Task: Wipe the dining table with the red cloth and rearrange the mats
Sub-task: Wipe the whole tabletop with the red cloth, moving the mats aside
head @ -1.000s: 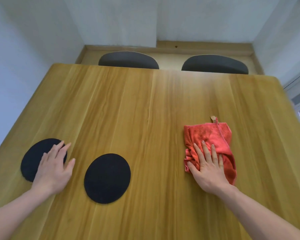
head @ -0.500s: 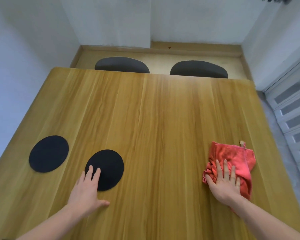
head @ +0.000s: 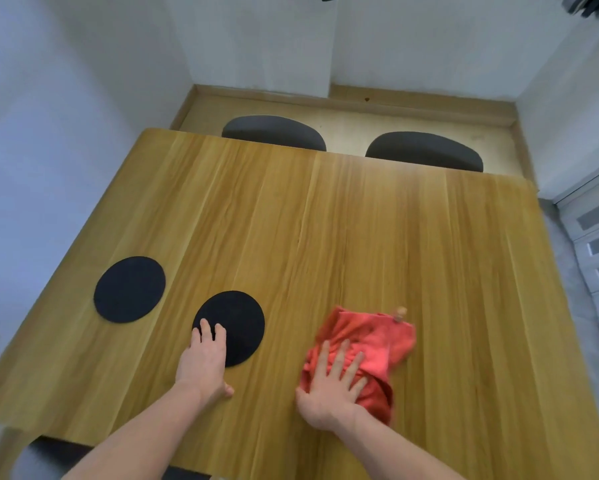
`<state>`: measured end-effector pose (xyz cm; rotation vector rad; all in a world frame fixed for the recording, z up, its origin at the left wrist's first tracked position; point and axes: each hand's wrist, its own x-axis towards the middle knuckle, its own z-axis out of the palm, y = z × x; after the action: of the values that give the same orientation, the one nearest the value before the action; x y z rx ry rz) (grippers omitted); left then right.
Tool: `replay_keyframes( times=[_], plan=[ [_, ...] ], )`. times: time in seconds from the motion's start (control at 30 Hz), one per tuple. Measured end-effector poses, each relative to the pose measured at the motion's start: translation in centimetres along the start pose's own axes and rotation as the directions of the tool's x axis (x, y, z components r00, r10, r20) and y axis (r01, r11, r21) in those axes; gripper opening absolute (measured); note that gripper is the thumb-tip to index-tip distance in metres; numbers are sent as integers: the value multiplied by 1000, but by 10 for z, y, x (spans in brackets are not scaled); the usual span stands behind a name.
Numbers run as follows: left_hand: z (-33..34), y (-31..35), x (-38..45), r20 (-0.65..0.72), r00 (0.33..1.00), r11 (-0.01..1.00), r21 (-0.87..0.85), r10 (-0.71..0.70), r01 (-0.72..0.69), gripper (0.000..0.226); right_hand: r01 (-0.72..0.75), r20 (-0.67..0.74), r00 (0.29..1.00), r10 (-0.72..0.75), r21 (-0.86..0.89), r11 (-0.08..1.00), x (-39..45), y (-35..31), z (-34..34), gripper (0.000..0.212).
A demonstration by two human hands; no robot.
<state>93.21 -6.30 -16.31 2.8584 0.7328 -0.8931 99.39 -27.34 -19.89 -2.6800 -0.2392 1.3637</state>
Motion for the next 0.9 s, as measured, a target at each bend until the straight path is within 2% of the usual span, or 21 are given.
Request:
replay_keyframes(
  times=[0.13,0.27,0.33,0.5,0.67,0.8,0.9],
  plan=[
    [4,-4,1,1,1000,1000,-5,17,-17,137,263,86,964,-253,-142,954,-3,-42,20,96],
    [5,-7,1,-1,999,999,12,36,-36,138,390,60,920,-386,-211,896,-2,-6,14,85],
    [6,-6,0,1,999,999,22,38,-38,139,403,41,912,-408,-270,874,-4,24,7,83],
    [9,-9,-1,-6,999,998,47,45,-44,138,254,-53,961,-272,-225,941,-10,100,-9,83],
    [7,-6,-1,3,999,998,44,51,-51,138,20,-114,993,-35,-128,992,-21,190,-32,87],
    [7,-5,-3,1,999,998,40,42,-42,136,-178,-128,976,175,-16,984,-35,251,-44,90],
    [7,-5,-4,9,999,999,28,43,-43,137,-275,-119,952,281,66,959,-45,269,-37,91]
  ],
)
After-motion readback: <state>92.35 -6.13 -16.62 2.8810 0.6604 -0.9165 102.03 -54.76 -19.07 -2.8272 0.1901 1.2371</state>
